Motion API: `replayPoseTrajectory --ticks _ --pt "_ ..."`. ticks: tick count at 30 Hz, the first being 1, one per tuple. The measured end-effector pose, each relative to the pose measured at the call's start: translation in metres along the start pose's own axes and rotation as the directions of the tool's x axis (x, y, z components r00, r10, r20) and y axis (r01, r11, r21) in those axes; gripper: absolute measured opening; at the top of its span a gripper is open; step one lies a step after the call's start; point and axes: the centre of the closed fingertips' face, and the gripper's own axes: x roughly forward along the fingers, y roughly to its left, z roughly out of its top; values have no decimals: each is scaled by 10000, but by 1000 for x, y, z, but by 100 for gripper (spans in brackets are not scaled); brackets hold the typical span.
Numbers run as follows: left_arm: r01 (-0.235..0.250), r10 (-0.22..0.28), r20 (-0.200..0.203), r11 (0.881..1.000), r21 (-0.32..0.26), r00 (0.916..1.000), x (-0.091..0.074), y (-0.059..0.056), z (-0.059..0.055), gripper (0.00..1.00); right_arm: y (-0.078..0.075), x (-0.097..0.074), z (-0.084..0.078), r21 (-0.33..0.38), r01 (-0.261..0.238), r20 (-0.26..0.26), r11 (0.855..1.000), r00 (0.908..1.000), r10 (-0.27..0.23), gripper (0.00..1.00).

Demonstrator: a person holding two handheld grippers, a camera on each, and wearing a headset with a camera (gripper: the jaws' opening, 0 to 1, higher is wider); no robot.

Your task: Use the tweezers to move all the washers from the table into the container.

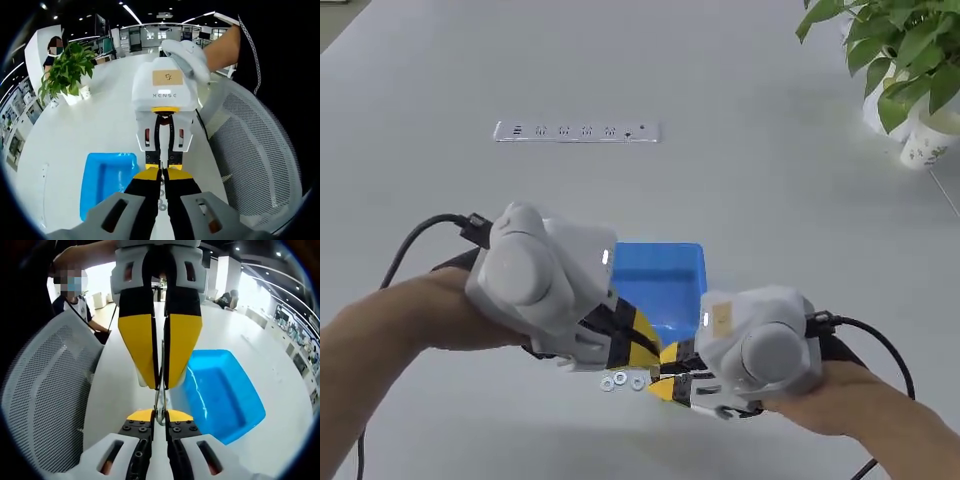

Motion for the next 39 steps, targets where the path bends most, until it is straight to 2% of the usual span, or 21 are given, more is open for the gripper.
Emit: replayPoseTrajectory --ticks 6,20,30,39 --pt "-192 193 62 9998 -105 9998 -9 3 9 6 -4 -8 10 -174 -7 -24 9998 10000 7 10" --pt "-413 412 178 9991 21 9990 -28 15 26 6 -16 -23 30 -321 148 316 9994 9994 -137 10" --pt "-748 742 189 9967 320 9971 -39 34 36 6 -40 -32 43 -489 464 495 9977 9978 -439 10" --pt "-905 899 163 9952 382 9958 -40 51 36 6 -60 -30 44 -614 613 462 9962 9972 -585 10"
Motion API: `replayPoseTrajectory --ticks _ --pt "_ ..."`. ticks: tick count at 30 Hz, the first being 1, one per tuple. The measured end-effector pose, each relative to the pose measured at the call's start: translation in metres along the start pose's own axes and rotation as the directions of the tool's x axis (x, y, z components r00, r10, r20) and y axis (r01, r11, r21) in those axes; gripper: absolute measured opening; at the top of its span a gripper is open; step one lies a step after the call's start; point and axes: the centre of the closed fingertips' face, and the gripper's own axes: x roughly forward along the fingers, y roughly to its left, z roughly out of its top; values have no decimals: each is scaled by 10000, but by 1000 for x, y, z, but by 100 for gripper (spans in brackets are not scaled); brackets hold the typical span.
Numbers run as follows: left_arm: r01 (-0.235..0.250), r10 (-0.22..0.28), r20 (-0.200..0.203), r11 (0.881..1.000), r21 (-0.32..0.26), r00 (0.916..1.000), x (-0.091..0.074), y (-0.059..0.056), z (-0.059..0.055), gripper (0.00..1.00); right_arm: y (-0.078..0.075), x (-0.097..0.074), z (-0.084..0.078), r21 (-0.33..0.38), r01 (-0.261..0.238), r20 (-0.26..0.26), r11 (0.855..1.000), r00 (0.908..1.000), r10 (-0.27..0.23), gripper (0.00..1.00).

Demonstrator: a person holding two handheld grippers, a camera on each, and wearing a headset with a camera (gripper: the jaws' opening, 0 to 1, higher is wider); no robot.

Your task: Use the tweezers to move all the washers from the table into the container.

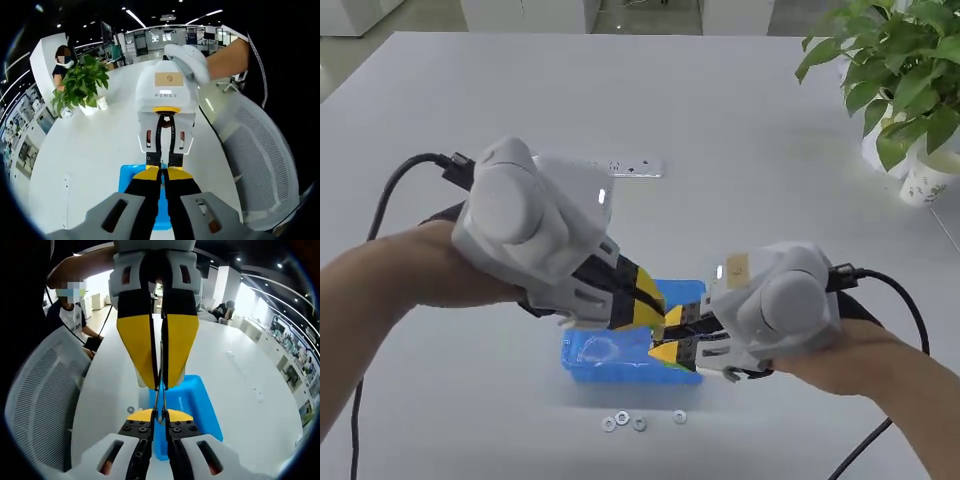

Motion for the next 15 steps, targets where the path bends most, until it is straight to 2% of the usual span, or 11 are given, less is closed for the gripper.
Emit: replayPoseTrajectory --ticks 15 --pt "143 -143 -58 9999 9 9999 13 20 -17 6 -21 17 -14 -33 -101 -146 9999 9998 101 10"
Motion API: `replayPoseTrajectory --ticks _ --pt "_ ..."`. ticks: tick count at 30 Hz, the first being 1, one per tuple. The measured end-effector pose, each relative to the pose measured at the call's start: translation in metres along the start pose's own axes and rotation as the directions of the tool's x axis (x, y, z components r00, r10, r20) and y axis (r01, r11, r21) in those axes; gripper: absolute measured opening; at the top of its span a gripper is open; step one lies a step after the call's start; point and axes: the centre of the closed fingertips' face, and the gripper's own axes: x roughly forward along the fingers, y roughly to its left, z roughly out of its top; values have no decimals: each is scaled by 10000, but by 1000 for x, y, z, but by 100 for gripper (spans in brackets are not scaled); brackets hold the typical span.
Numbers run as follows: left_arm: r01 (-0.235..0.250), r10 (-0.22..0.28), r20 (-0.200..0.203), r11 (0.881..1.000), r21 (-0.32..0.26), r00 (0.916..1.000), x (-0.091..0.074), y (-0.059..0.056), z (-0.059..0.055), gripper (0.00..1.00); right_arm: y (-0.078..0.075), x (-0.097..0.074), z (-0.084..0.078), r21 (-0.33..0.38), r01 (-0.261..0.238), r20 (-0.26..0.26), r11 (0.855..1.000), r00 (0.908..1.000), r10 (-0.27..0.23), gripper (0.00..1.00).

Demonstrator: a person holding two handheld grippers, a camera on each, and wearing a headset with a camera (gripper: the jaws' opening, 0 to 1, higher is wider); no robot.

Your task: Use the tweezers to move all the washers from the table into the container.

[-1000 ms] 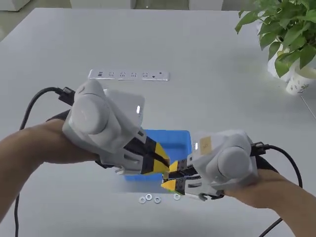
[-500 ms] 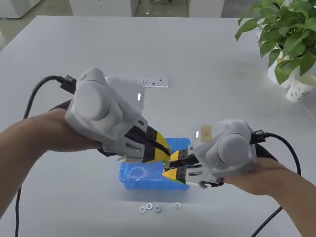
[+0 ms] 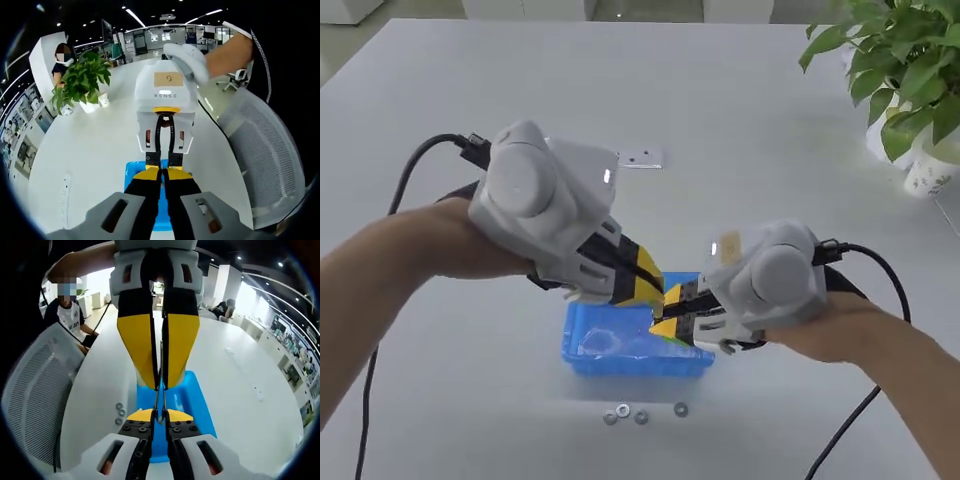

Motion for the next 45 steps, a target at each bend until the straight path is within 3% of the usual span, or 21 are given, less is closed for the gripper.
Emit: replayPoseTrajectory --ticks 13,26,45 --pt "84 -87 -137 9998 -157 9999 17 10 -17 6 -7 14 -19 210 -224 -256 9995 9994 230 10" --pt "141 -148 -235 9994 -314 9996 35 12 -28 6 -9 23 -41 479 -446 -501 9979 9976 470 10" --pt "186 -195 -150 9983 -561 9997 44 14 -33 7 -8 29 -52 555 -642 -708 9964 9952 680 11"
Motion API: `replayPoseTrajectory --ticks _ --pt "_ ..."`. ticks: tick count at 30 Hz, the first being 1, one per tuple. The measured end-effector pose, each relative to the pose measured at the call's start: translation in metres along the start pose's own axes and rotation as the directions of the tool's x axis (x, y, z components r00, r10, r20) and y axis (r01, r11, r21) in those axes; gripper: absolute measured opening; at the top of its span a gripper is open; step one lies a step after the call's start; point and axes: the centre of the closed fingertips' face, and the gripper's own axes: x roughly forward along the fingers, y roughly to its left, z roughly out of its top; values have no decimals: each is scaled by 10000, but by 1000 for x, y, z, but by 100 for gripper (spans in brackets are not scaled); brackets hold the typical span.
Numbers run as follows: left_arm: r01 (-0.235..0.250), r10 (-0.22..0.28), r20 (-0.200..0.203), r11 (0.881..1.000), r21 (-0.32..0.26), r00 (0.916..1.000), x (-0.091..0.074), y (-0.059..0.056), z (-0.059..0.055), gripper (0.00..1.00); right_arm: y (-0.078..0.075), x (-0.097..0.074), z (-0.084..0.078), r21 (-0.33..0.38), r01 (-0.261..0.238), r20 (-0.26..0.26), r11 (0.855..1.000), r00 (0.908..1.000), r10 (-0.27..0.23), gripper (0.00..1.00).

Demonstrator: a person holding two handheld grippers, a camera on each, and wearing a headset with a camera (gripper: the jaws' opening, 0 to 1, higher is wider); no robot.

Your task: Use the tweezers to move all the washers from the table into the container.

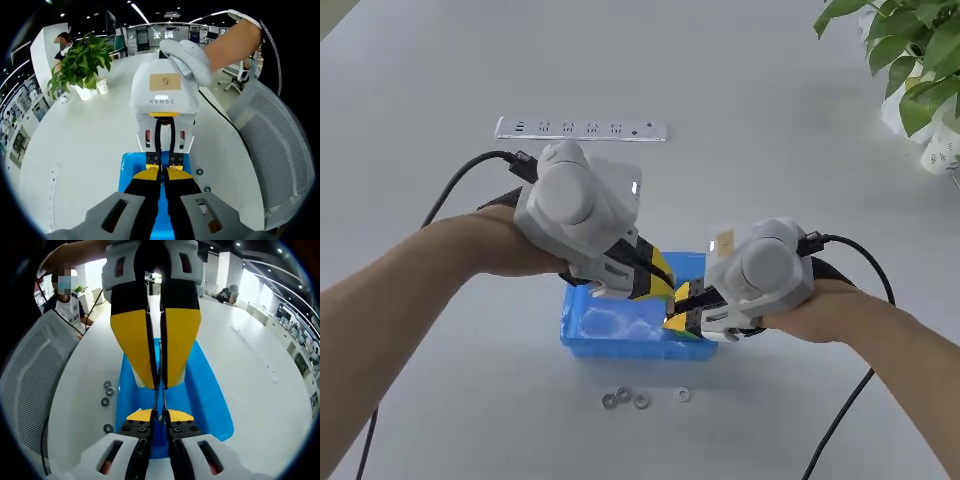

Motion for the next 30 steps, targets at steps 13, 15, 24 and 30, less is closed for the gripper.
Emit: replayPoseTrajectory --ticks 13,15,24,30 --pt "-34 33 110 10000 48 9999 -6 -1 6 6 -1 -5 4 -117 163 71 9998 9998 -162 11" --pt "-54 53 145 10000 37 9999 -8 -1 8 6 -1 -7 7 -130 199 116 9997 9997 -198 11" --pt "-44 44 312 10000 -23 9995 -15 -4 19 6 1 -16 15 -197 407 252 9990 9989 -402 11" --pt "-86 83 350 9999 87 9994 -23 -7 26 6 2 -23 22 -245 556 417 9982 9976 -545 11"
